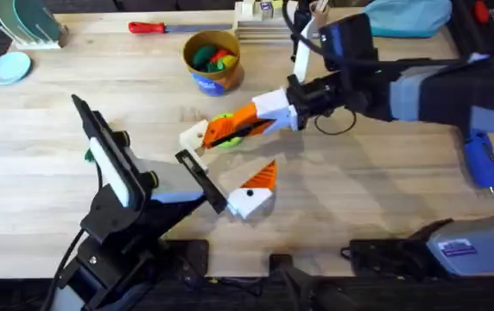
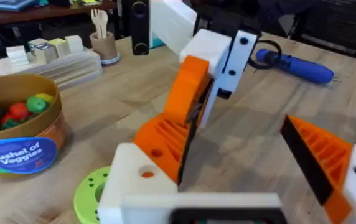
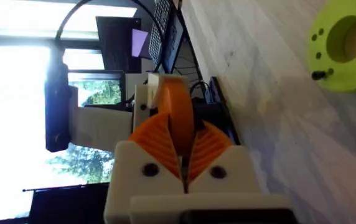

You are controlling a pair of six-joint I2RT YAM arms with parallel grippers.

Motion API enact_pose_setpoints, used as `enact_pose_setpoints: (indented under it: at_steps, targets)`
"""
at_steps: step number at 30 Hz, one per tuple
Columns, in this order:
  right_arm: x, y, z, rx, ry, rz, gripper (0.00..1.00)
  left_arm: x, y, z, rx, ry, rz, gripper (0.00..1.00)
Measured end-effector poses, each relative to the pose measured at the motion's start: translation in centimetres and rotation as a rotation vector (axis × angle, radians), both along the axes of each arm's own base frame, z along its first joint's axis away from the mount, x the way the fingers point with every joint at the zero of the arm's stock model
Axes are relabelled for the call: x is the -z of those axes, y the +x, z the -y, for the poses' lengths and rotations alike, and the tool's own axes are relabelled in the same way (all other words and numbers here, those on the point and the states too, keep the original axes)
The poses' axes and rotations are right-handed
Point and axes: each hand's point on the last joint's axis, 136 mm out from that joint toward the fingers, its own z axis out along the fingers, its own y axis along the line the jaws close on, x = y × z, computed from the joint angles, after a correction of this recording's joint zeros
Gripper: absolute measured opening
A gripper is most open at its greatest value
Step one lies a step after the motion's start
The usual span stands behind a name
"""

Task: Pick up the gripper from the table and insert it into the empty holder that is missing its gripper. Then pick up a screw, insert it into the mounting hole, and use the screwdriver to tighten it. Finally, clean up the table by picking up the vegetable and placing it into the bucket.

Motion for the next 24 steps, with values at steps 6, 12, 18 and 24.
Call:
enact_pose_setpoints:
  at_steps: [6,12,18,24]
  targets:
    - [1.0,1.0,-1.5,-0.024,0.048,-0.018,0.007,0.1,0.1,-0.1,-0.005,-0.01,-0.016,0.993]
    - [1.0,0.0,-2.9,-0.06,0.052,-0.051,0.007,0.1,0.0,0.0,-0.002,-0.018,-0.029,0.993]
    - [1.1,0.0,-3.5,-0.046,0.036,-0.052,0.007,0.2,0.4,-0.3,-0.029,-0.023,-0.038,0.993]
    - [1.1,0.1,-3.7,-0.039,0.03,-0.05,0.007,0.2,0.6,-0.5,-0.044,-0.024,-0.041,0.993]
